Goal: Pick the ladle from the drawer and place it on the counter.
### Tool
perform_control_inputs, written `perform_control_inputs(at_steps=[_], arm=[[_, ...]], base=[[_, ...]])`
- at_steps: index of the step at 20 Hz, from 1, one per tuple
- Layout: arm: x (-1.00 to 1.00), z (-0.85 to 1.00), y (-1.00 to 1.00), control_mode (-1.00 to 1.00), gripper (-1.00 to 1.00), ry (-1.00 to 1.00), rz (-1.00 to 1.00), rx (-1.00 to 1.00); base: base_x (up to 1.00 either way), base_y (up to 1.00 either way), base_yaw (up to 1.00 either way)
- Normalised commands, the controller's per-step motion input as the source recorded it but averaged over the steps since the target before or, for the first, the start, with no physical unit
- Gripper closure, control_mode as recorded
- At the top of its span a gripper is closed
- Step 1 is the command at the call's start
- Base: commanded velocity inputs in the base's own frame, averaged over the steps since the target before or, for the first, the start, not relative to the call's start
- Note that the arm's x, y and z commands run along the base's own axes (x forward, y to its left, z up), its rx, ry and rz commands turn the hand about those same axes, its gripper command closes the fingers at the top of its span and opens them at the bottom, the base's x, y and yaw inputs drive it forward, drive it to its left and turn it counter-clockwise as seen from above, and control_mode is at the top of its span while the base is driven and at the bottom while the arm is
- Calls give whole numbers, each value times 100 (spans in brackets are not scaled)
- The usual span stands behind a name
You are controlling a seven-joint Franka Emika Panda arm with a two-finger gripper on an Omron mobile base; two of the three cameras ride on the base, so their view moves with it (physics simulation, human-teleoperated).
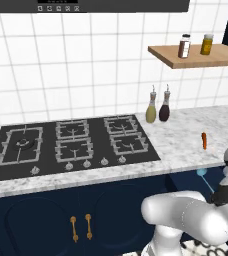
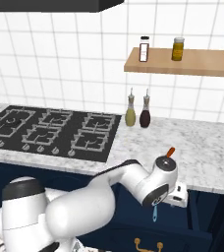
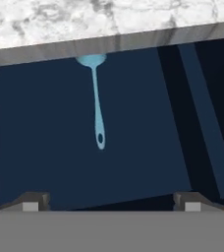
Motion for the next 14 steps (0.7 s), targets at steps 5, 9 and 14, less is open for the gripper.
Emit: perform_control_inputs(at_steps=[5, 9, 14], arm=[[-7, -38, -14, -100, -100, 6, 0, 0], [-15, -50, -5, -100, -100, 6, 0, 0], [-7, -45, -8, -100, -100, 5, 0, 0]], base=[[0, 0, 0], [0, 0, 0], [0, 0, 0]])
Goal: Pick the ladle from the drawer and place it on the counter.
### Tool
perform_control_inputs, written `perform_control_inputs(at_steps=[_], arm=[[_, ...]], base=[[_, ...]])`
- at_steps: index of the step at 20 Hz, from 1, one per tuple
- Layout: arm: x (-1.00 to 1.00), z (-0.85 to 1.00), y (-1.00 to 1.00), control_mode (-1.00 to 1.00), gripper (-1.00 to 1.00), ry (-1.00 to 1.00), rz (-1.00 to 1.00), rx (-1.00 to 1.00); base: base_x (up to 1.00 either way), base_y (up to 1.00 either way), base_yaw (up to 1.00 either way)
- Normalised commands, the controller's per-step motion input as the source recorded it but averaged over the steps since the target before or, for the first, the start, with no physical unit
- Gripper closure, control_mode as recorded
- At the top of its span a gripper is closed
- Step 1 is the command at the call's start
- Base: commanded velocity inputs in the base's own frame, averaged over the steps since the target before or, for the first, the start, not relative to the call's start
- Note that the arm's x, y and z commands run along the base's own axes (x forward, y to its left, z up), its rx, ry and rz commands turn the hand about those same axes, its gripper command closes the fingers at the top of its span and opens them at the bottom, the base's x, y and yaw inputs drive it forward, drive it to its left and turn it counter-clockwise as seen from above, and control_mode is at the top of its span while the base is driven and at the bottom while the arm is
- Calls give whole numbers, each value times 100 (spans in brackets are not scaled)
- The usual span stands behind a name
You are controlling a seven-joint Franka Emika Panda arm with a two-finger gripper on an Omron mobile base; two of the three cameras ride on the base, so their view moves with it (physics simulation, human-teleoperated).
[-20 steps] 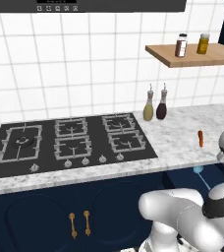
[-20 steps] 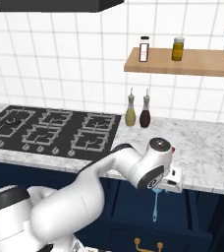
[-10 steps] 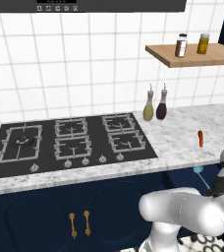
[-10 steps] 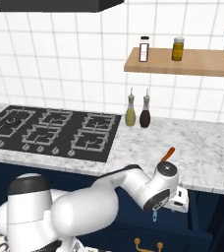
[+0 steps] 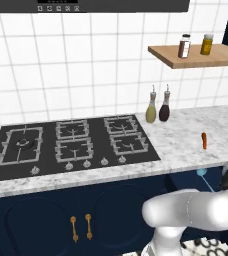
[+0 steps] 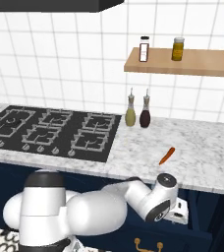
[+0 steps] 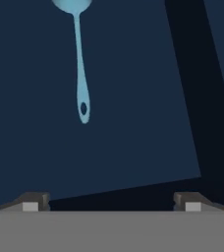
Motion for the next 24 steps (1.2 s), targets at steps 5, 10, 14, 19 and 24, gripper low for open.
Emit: perform_control_inputs(at_steps=[5, 10, 14, 19, 24], arm=[[-24, -29, -22, -100, -100, 2, 0, 0], [-52, -15, -33, -100, -100, 6, 0, 0], [-66, -11, -41, -100, -100, 11, 0, 0], [-64, -21, -37, -100, -100, 12, 0, 0], [-49, -23, -28, -100, -100, 10, 0, 0]], base=[[0, 0, 0], [0, 0, 0], [0, 0, 0], [0, 0, 0], [0, 0, 0]])
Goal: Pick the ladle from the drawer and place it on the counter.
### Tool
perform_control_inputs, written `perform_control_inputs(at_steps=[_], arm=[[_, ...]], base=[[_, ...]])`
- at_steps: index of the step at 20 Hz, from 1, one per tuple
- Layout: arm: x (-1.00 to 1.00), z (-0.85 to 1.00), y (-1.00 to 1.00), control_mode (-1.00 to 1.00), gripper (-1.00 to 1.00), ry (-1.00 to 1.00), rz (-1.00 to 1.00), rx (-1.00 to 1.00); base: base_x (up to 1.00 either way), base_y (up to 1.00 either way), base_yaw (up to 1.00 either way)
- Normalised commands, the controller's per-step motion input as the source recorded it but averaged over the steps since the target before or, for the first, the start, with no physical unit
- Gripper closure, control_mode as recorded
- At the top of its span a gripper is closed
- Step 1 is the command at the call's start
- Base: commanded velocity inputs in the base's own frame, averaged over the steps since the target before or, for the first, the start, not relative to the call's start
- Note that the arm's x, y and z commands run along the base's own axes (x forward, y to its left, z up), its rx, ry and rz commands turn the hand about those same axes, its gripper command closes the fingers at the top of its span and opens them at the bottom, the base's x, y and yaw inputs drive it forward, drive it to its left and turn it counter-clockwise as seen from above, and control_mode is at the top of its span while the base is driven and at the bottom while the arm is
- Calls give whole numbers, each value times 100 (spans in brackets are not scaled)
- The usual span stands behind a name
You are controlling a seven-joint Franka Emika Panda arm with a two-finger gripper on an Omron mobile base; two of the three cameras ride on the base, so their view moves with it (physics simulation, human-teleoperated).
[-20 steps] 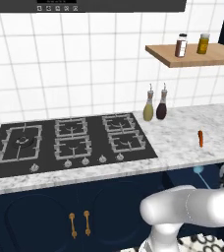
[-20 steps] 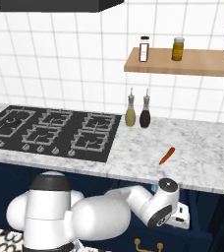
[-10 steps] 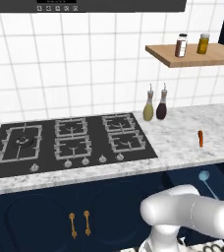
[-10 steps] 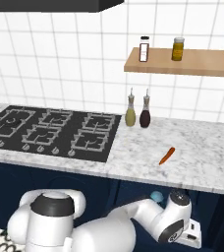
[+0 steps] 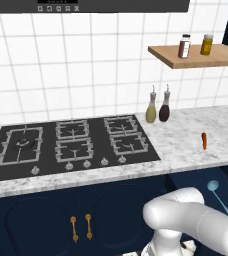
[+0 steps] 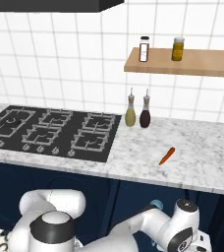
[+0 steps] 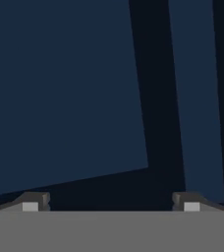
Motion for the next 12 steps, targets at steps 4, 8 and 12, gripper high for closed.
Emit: perform_control_inputs(at_steps=[4, 8, 12], arm=[[-25, -9, -16, -100, -100, 8, 0, 0], [-45, -30, -14, -100, -100, 2, 0, 0], [15, 16, 23, -100, -100, -13, 0, 0]], base=[[0, 0, 0], [0, 0, 0], [0, 0, 0]])
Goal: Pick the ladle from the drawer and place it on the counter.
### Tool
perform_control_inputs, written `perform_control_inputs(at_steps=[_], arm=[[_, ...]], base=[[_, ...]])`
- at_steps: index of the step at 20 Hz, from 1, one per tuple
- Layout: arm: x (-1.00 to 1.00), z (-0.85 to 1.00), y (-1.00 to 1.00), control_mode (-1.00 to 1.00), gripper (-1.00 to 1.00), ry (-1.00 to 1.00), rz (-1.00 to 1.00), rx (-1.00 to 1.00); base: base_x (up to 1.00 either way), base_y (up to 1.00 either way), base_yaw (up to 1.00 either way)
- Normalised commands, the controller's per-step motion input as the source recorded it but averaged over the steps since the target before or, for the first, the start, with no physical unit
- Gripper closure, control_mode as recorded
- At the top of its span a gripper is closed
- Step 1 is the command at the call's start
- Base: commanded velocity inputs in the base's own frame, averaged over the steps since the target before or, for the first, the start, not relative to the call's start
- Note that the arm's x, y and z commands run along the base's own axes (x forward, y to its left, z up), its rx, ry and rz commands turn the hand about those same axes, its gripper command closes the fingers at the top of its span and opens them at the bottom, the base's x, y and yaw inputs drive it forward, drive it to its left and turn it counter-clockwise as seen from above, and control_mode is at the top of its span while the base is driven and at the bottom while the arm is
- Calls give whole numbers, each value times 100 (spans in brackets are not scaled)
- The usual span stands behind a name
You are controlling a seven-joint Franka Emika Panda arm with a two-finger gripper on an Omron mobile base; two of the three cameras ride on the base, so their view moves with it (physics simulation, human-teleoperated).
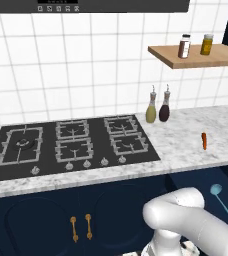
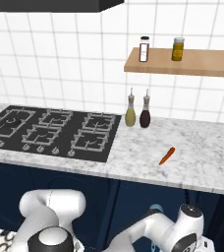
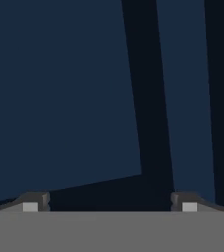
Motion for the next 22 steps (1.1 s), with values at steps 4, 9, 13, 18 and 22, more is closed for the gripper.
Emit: perform_control_inputs(at_steps=[4, 9, 13, 18, 22], arm=[[61, 49, 52, -100, -100, -25, 0, 2], [94, 37, 53, -100, -100, -22, 0, 4], [100, 8, 34, -100, -100, -17, 0, 2], [46, -22, 2, -100, -100, -6, -1, 0], [5, -29, 4, -100, -100, -24, 0, 0]], base=[[0, 0, 0], [0, 0, 0], [0, 0, 0], [0, 0, 0], [0, 0, 0]])
